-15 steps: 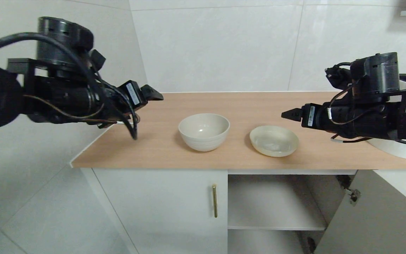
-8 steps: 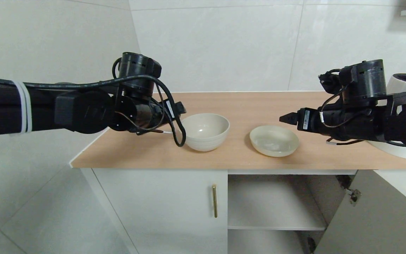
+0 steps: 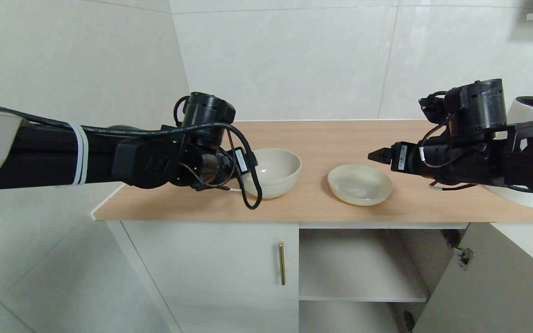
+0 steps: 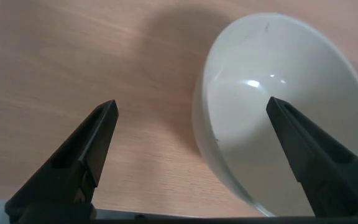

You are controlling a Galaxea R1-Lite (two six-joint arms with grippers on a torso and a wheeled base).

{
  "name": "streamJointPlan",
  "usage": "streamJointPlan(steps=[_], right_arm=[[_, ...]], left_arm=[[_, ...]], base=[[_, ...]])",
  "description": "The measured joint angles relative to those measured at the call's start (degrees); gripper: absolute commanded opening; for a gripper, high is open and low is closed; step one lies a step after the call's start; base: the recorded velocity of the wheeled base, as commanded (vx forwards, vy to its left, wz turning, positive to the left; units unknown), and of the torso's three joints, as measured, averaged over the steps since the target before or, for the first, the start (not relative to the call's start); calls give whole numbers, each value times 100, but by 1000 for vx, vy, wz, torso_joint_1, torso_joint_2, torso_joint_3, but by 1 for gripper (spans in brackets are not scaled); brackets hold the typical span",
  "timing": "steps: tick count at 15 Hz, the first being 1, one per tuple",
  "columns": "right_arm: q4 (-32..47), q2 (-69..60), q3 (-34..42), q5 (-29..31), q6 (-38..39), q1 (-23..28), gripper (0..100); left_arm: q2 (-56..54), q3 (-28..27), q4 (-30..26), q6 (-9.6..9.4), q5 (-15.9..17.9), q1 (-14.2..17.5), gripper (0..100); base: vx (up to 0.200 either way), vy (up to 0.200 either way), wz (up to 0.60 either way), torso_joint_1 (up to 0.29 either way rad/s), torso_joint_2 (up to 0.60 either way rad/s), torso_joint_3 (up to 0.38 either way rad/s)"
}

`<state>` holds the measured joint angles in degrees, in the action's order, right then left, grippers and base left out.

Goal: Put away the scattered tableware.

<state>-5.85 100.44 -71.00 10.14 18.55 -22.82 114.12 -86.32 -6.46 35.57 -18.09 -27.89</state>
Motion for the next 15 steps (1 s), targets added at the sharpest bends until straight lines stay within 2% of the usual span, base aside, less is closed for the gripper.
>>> streamJointPlan(steps=[3, 7, 11, 13, 15], right_arm=[[-2, 2, 0, 0, -9, 0, 100], [6, 61, -28, 39, -20, 11, 100], [33, 341, -149, 491, -38, 37, 100], [30, 546, -245, 663, -35, 37, 100], [35, 739, -295, 714, -39, 39, 100]], left_arm=[[18, 9, 0, 0, -13, -16, 0], [-152, 107, -11, 112, -2, -38, 0], [-662, 452, -7, 91, 126, -41, 0], [-918, 636, -7, 69, 455, -41, 0], [-1219, 896, -2, -77, 868, -41, 0]], base=[[0, 0, 0, 0, 0, 0], [0, 0, 0, 0, 0, 0], [0, 0, 0, 0, 0, 0], [0, 0, 0, 0, 0, 0], [0, 0, 0, 0, 0, 0]])
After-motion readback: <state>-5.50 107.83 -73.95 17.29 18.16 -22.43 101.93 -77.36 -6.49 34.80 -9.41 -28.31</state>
